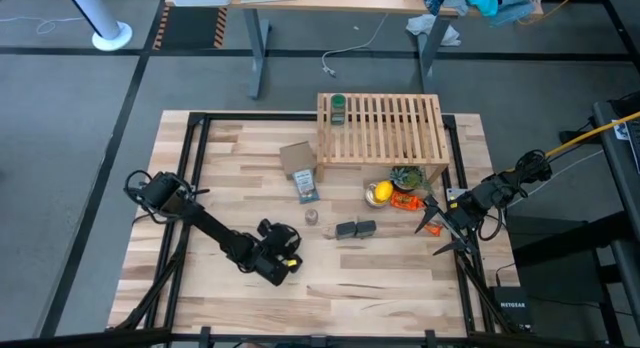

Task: Shelf spices
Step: Put the brown seasoning bottle on the shelf

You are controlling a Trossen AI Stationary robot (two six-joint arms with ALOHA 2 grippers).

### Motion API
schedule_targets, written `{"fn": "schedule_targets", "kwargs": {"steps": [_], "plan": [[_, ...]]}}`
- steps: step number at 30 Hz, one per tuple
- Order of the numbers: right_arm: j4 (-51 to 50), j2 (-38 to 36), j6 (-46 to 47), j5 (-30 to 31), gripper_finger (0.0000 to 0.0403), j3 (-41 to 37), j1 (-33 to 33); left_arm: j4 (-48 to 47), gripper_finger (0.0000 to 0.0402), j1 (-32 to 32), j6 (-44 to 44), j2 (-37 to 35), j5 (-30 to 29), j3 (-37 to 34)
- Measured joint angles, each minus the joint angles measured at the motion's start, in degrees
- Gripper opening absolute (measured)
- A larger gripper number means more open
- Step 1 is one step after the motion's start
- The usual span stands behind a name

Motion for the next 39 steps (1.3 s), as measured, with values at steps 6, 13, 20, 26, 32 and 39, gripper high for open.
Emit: {"fn": "schedule_targets", "kwargs": {"steps": [6, 13, 20, 26, 32, 39], "plan": [[0.0, 0.0, -1.8, 4.5, 0.0344, 0.0, 0.0, 2.7, 0.0131, 0.1, 0.1, 0.0, -0.2, -0.1], [-0.5, 0.0, -2.0, 7.6, 0.0344, 0.0, 0.0, 3.0, 0.0131, 0.1, 0.1, 0.1, -0.2, -0.1], [-0.5, 0.0, -2.0, 7.6, 0.0344, 0.0, 0.0, 3.1, 0.0131, 0.1, 0.1, 0.1, -0.2, -0.1], [-0.5, 0.0, -2.0, 7.7, 0.0344, 0.0, 0.0, 3.2, 0.0131, 0.1, 0.0, 0.1, -0.1, 0.0], [-0.5, 0.0, -2.0, 7.7, 0.0344, 0.0, 0.0, 3.1, 0.0131, 0.1, 3.1, 0.1, 0.0, 0.0], [-0.6, 0.0, -2.0, 7.7, 0.0344, 0.0, 0.0, 7.7, 0.0131, 0.1, 10.8, 0.2, 0.1, -0.1]]}}
